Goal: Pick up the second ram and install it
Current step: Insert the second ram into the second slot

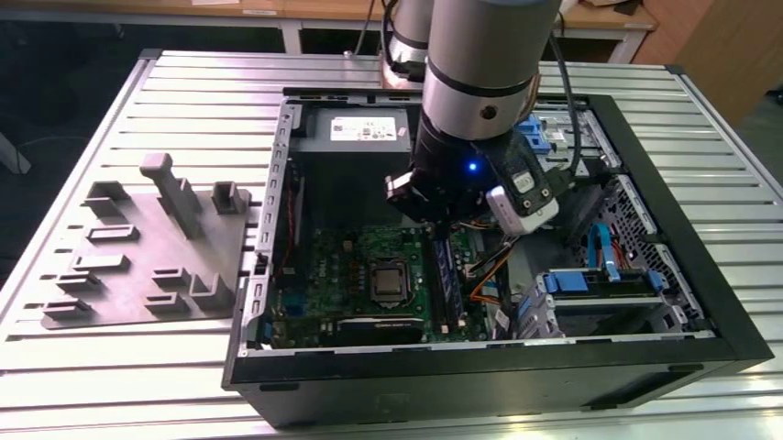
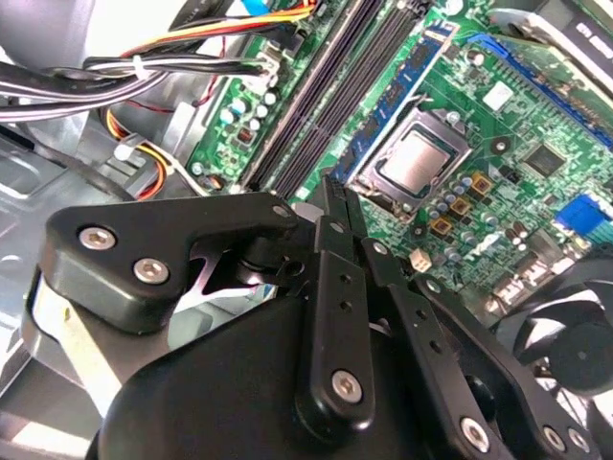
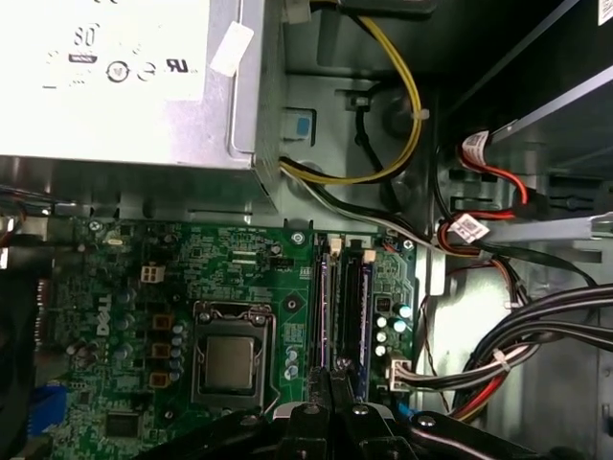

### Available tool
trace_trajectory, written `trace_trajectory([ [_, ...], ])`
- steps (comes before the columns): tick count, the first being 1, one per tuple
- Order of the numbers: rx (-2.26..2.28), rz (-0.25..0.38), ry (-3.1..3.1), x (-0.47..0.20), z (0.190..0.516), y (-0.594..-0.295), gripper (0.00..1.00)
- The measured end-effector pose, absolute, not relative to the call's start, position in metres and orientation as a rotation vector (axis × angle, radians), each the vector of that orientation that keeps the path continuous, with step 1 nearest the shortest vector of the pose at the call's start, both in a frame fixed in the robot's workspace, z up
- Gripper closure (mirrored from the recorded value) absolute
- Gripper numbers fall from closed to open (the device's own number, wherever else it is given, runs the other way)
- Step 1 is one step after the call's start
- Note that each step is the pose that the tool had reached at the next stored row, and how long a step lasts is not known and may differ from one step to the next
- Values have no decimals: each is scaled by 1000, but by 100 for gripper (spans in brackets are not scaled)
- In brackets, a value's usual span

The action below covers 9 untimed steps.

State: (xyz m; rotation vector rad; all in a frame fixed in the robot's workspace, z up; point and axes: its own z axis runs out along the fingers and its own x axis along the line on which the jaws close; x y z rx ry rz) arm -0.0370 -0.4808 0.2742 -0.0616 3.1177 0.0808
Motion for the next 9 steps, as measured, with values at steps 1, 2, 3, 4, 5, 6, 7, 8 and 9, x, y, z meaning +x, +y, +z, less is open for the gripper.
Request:
trace_trajectory([
  [1, -61, 81, 3118, -37, 272, -481, 88],
  [2, -61, 81, 3118, -37, 271, -481, 88],
  [3, -61, 81, 3118, -37, 269, -481, 88],
  [4, -60, 81, 3118, -37, 267, -481, 88],
  [5, -60, 81, 3118, -37, 266, -481, 88],
  [6, -60, 81, 3118, -37, 264, -481, 88],
  [7, -59, 81, 3118, -37, 262, -481, 88],
  [8, -58, 81, 3118, -37, 260, -481, 88],
  [9, -58, 81, 3118, -37, 259, -481, 88],
])
